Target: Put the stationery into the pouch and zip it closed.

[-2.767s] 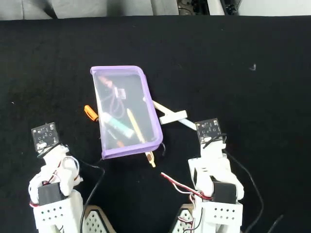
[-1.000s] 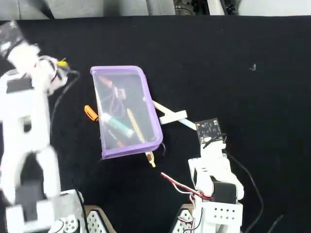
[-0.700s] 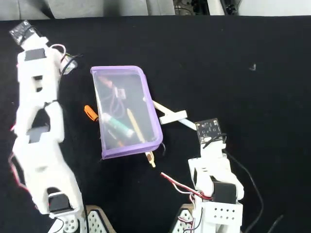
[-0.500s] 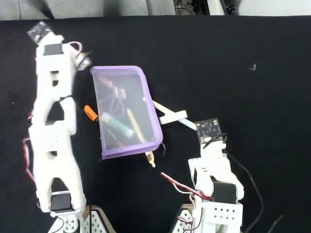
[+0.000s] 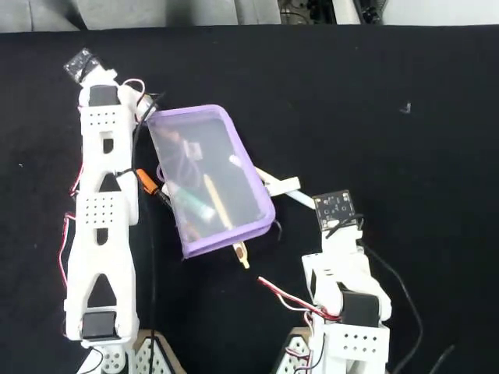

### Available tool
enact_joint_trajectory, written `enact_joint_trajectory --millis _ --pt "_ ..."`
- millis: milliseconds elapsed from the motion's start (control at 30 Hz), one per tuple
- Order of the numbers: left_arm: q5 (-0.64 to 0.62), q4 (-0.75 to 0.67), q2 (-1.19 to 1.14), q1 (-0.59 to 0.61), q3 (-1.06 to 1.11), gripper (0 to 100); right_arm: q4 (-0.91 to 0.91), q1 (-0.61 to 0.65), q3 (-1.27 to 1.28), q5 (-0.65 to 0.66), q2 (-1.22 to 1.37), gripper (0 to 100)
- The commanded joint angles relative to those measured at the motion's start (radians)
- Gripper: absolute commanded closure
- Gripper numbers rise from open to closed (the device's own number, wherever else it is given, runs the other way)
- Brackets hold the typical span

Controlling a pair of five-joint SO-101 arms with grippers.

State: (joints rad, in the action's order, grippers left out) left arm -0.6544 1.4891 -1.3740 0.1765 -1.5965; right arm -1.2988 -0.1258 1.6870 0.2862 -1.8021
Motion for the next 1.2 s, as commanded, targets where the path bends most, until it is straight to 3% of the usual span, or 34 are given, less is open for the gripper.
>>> enact_joint_trajectory --millis 0,200,433,667,1000,1167 --pt "-0.002 -0.003 -0.04 0.021 -0.065 76 -0.006 -0.006 -0.002 0.008 -0.091 98.6" --pt "-0.005 0.0 -0.038 -0.013 -0.065 77 -0.006 -0.006 -0.002 0.008 -0.091 98.6" --pt "0.011 0.04 -0.037 -0.082 -0.068 97 -0.006 -0.006 -0.002 0.008 -0.091 98.6" --pt "0.069 0.12 -0.009 -0.163 -0.071 97 -0.006 -0.006 -0.002 0.008 -0.091 98.6" --pt "0.072 0.241 0.201 -0.038 -0.07 97 -0.006 -0.006 -0.002 0.008 -0.091 98.6" --pt "0.071 0.262 0.169 -0.019 -0.067 97 -0.006 -0.006 -0.002 0.008 -0.091 98.6"
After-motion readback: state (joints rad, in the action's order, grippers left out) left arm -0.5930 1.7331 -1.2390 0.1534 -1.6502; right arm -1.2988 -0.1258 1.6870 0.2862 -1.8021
